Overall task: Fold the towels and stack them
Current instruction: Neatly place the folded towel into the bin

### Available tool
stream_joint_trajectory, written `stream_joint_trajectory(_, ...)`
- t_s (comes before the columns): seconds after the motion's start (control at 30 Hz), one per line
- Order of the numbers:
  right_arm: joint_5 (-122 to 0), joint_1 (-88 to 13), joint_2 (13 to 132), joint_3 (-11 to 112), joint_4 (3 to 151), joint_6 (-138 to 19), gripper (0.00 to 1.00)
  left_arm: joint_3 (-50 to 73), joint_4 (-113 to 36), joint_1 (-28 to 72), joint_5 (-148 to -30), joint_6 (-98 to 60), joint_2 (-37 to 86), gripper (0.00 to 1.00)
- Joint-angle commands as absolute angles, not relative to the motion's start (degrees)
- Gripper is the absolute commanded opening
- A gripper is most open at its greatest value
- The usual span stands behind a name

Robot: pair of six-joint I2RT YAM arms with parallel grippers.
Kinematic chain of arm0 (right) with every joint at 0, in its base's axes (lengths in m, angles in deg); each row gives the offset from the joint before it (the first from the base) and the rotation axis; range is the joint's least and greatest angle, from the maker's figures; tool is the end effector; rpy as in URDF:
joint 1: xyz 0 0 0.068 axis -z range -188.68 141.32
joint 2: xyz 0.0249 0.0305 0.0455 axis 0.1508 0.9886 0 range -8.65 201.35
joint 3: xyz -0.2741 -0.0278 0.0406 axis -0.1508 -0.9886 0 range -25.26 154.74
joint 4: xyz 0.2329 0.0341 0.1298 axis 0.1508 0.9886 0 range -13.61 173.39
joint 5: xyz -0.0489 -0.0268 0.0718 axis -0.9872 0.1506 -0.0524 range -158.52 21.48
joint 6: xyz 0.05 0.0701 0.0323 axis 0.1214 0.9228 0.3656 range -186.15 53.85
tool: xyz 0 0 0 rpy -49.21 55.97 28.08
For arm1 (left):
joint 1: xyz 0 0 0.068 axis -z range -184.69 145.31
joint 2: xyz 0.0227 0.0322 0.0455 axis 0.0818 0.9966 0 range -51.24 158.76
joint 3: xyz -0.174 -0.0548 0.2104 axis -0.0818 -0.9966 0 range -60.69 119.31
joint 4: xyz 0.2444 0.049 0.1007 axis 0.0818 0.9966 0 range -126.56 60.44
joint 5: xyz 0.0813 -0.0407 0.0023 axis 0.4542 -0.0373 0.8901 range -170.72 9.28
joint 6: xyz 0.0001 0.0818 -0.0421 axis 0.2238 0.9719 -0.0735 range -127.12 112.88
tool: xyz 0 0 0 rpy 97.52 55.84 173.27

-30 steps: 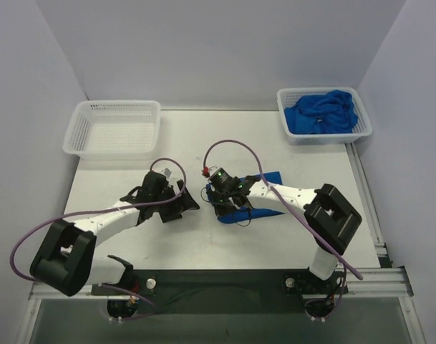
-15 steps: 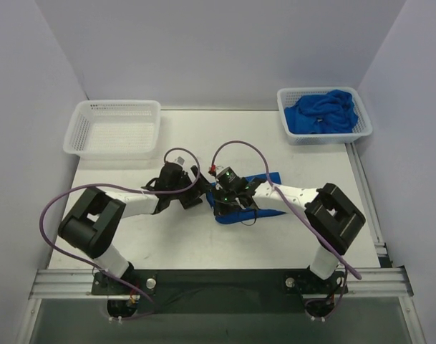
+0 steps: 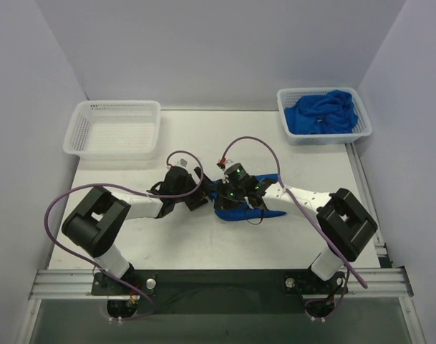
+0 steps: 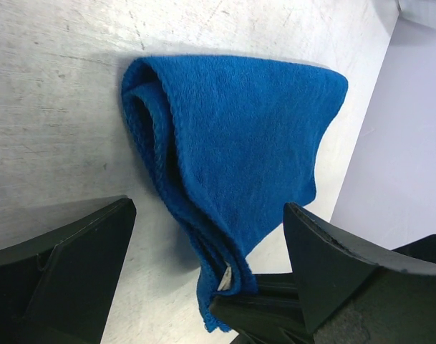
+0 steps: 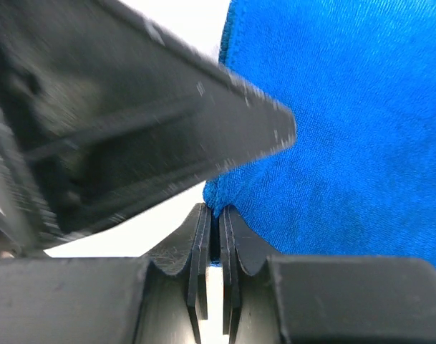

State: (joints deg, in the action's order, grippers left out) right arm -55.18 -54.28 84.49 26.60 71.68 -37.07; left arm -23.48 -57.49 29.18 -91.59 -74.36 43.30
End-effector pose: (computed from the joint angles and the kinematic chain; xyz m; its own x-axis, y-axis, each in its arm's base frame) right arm 0.2580 0.2909 0.1693 -0.7652 -0.1056 -0.6351 -0.5184 0.6860 0.5106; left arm 0.2846 -0.2098 0.1099 -0.8116 -0.5459 -0.2082 -0.1939 0.5878 -0.7854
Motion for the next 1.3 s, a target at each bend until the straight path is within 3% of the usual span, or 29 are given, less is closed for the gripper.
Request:
stream_joint_trajectory(0.0, -55.1, -53.6, 82.0, 26.1, 69.4, -35.5, 0.0, -25.1, -51.1, 30.5, -89.0, -74.1, 46.5, 0.98)
stream_joint_trajectory(0.3, -55.0, -53.7, 82.3, 24.9, 67.8, -34.3, 0.0, -24.1, -51.1, 31.6, -88.1, -74.1, 48.3, 0.96)
stream_joint_trajectory(0.6, -54.7, -53.9, 83.5, 24.3, 67.1, -34.2, 0.0, -23.3, -51.3, 31.6, -86.5, -73.5, 49.3, 0.69)
stream_joint_trajectory(0.97, -54.6, -54.5, 84.5, 25.2, 66.8, -33.9, 0.0, -24.3, -55.3, 31.7, -86.6, -74.6, 51.4, 0.66)
stream_joint_trajectory(1.27, -55.0, -55.5, 84.7, 25.7, 66.9, -34.1, 0.0, -25.3, -55.5, 31.5, -86.4, -75.0, 51.5, 0.43)
